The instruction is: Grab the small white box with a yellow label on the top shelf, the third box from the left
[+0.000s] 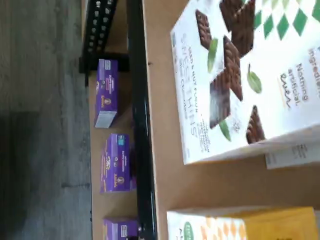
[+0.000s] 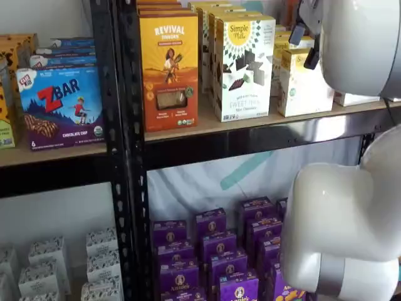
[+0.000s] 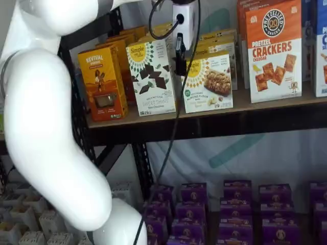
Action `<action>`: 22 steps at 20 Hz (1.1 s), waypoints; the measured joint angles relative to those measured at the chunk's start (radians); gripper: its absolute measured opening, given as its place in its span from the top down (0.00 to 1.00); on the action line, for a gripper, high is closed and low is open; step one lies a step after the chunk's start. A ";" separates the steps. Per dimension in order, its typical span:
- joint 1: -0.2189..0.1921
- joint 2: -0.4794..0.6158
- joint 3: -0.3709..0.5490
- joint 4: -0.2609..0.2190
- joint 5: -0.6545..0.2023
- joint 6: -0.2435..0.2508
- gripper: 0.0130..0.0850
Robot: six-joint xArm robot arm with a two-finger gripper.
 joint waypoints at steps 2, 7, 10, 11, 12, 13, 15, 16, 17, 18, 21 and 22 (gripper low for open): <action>0.007 0.008 0.000 -0.014 -0.019 -0.002 0.00; 0.027 0.047 0.004 -0.033 -0.076 -0.002 0.00; 0.037 0.074 -0.012 -0.047 -0.070 0.004 0.00; 0.042 0.092 -0.026 -0.056 -0.057 0.009 0.00; 0.043 0.103 -0.040 -0.062 -0.039 0.012 0.00; 0.047 0.124 -0.066 -0.073 -0.008 0.018 0.00; 0.055 0.151 -0.097 -0.095 0.027 0.026 0.00; 0.059 0.161 -0.110 -0.107 0.042 0.029 0.00; 0.063 0.172 -0.124 -0.118 0.059 0.032 0.00; 0.068 0.191 -0.146 -0.134 0.085 0.037 0.00; 0.081 0.230 -0.193 -0.170 0.140 0.047 0.00; 0.082 0.231 -0.195 -0.172 0.143 0.048 0.00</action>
